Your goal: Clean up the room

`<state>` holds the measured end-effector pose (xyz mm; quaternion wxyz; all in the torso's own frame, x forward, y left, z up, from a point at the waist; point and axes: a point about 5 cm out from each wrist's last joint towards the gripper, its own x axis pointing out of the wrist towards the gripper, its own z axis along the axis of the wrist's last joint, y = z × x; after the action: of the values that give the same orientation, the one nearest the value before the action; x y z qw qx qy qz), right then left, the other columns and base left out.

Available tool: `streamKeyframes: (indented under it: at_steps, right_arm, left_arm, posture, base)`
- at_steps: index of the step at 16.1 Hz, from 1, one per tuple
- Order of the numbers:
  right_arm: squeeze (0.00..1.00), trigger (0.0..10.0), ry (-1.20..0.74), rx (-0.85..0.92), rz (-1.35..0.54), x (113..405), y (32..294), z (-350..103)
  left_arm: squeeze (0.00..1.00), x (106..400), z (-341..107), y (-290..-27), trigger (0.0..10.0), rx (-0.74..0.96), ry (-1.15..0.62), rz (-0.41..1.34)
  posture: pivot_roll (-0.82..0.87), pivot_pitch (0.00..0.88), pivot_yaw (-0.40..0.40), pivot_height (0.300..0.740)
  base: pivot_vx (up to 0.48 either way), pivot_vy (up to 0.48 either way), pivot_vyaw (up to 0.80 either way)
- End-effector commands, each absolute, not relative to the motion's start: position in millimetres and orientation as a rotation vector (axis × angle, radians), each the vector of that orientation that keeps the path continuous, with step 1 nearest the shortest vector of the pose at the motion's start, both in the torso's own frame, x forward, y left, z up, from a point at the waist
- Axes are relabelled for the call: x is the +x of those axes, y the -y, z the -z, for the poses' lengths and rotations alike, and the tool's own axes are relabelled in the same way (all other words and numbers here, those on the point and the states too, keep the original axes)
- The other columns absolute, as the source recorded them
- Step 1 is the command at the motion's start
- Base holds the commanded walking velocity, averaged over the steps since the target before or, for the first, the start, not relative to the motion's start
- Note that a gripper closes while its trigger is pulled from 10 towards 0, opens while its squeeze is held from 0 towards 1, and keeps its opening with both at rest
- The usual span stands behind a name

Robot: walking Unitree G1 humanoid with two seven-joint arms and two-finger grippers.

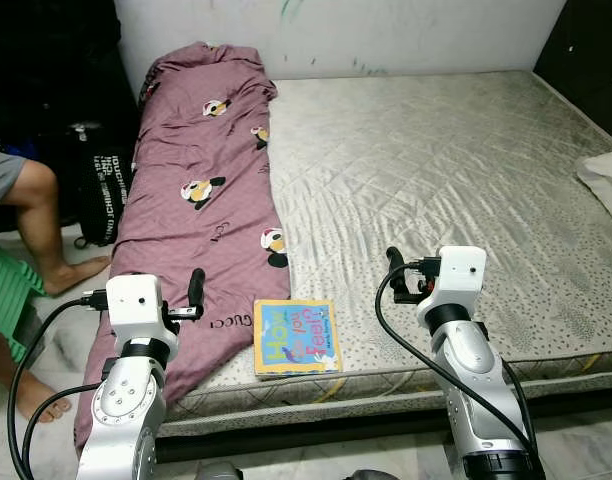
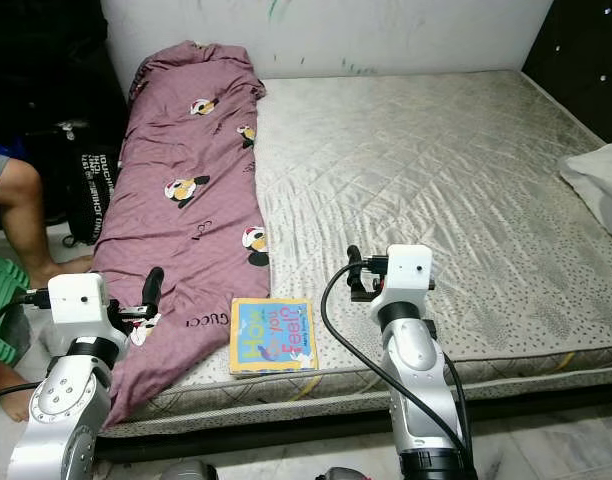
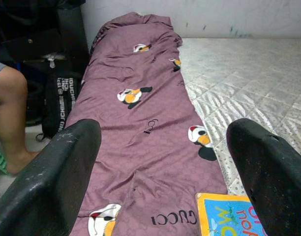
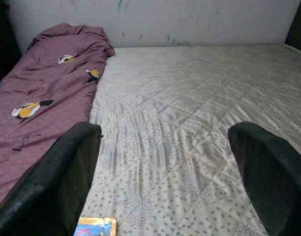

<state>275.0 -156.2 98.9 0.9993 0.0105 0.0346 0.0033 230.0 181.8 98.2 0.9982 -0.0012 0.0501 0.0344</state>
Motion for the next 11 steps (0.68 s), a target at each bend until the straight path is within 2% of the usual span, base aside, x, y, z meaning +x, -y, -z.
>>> streamKeyframes:
  at_steps: [1,11]
  right_arm:
    - [0.00,10.0,-0.060,0.028,-0.015,275.4,154.9,-102.9]
    - [0.00,10.0,-0.065,0.034,-0.038,277.5,151.7,-102.2]
  left_arm:
    - [0.00,231.4,-100.2,-181.9,10.0,-0.004,-0.090,-0.062]
    - [0.00,236.5,-104.3,-182.4,10.0,-0.008,-0.072,-0.086]
  posture:
    - [-0.03,0.043,0.013,0.736]
    - [-0.03,0.061,0.007,0.633]
  base:
    - [0.000,0.000,0.00]
    - [0.000,0.000,0.00]
